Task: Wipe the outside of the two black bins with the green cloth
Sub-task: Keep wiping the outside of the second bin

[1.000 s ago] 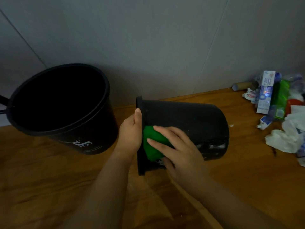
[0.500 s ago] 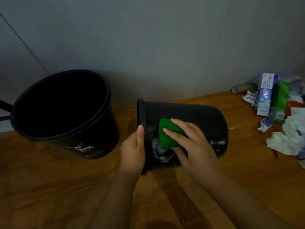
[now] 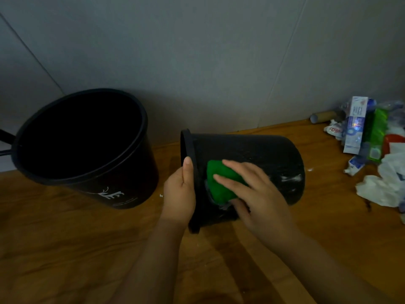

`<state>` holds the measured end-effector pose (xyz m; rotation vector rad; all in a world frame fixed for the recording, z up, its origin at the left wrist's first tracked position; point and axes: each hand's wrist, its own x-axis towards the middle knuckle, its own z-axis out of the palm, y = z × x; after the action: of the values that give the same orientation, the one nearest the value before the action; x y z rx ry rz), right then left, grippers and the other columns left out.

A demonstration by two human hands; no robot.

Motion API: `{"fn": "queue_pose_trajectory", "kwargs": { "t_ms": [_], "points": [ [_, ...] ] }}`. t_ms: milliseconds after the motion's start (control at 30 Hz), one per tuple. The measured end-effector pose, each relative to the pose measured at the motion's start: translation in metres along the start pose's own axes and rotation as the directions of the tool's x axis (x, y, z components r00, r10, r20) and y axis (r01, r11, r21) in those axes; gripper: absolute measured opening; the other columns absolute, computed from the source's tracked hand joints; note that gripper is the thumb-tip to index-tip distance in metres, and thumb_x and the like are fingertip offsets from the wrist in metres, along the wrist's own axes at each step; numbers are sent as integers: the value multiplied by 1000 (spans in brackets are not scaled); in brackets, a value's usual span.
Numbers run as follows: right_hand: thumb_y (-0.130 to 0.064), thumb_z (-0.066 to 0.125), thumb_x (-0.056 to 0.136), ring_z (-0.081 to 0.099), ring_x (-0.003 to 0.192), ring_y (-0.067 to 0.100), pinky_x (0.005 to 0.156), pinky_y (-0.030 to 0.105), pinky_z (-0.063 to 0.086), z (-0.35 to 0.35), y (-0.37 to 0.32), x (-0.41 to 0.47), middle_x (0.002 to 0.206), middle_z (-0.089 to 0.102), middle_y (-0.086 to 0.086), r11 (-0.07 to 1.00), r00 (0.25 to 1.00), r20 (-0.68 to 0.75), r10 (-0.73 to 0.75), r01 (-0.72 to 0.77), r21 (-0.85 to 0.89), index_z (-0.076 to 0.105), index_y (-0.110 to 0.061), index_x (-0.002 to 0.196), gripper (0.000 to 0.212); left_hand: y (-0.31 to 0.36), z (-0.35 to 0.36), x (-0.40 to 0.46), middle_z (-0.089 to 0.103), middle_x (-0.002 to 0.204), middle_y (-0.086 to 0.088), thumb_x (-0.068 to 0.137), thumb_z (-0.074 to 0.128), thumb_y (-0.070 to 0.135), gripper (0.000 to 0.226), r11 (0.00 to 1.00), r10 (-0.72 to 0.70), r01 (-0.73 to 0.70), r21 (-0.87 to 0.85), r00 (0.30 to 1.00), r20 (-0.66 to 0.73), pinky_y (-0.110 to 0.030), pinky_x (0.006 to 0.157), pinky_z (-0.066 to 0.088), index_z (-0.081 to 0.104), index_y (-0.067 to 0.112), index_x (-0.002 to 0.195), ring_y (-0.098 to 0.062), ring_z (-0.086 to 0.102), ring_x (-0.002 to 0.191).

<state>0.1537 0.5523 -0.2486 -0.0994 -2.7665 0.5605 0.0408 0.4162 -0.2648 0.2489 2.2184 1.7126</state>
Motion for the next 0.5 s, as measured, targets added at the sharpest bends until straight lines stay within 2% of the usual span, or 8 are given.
{"fn": "queue_pose_trajectory", "kwargs": {
  "t_ms": [67,133,233,300,333,433,500],
  "points": [
    [-15,63,85,35,137,20,108,43,40,0,5,2,148,42,-5,993,991,-70,117,-116,19,55,-25,136,53,0,0,4,70,89,-16,102,32,49,60,1000,-15,15,-4,1000,1,-44,78,56,67,1,90,-27,69,86],
    [-15,66,85,34,137,20,109,42,39,2,0,6,148,42,-5,987,983,-90,158,-155,36,55,-24,136,53,0,0,5,71,89,-14,102,32,49,59,1000,-13,13,-3,1000,7,-42,78,57,68,3,91,-24,69,87],
    [-18,59,83,34,137,20,109,40,37,6,-12,5,148,41,-6,999,1000,-16,6,-5,50,56,-25,134,51,-2,-1,6,71,85,-9,102,31,48,57,1000,-12,12,2,1000,-4,-26,68,56,69,8,88,-18,69,82],
    [-18,58,83,37,135,20,108,41,40,6,-10,0,148,43,-5,994,994,37,-107,106,38,58,-25,133,50,-4,-2,7,71,87,-11,101,30,50,60,1000,-5,6,8,1000,-5,-32,73,56,69,6,90,-22,69,85],
    [-17,58,83,38,135,21,107,42,42,5,-5,-3,147,44,-4,993,992,36,-117,116,24,58,-24,132,50,-4,-1,8,71,88,-13,102,30,50,61,1000,-8,8,15,1000,-8,-37,77,56,69,5,90,-25,69,87],
    [-11,65,81,36,136,21,105,48,43,3,5,-4,147,43,-4,999,998,-55,23,-22,23,58,-24,133,54,-1,-1,10,72,90,-11,102,31,50,59,1000,-22,22,14,1000,-11,-42,83,57,70,7,90,-23,69,90],
    [-8,69,80,34,137,20,108,44,39,5,0,-1,148,43,-5,996,992,-92,83,-79,50,57,-23,133,56,0,0,11,72,92,-11,102,31,51,60,1000,-30,30,-5,1000,-5,-41,83,57,70,7,92,-24,69,91]
  ]
}}
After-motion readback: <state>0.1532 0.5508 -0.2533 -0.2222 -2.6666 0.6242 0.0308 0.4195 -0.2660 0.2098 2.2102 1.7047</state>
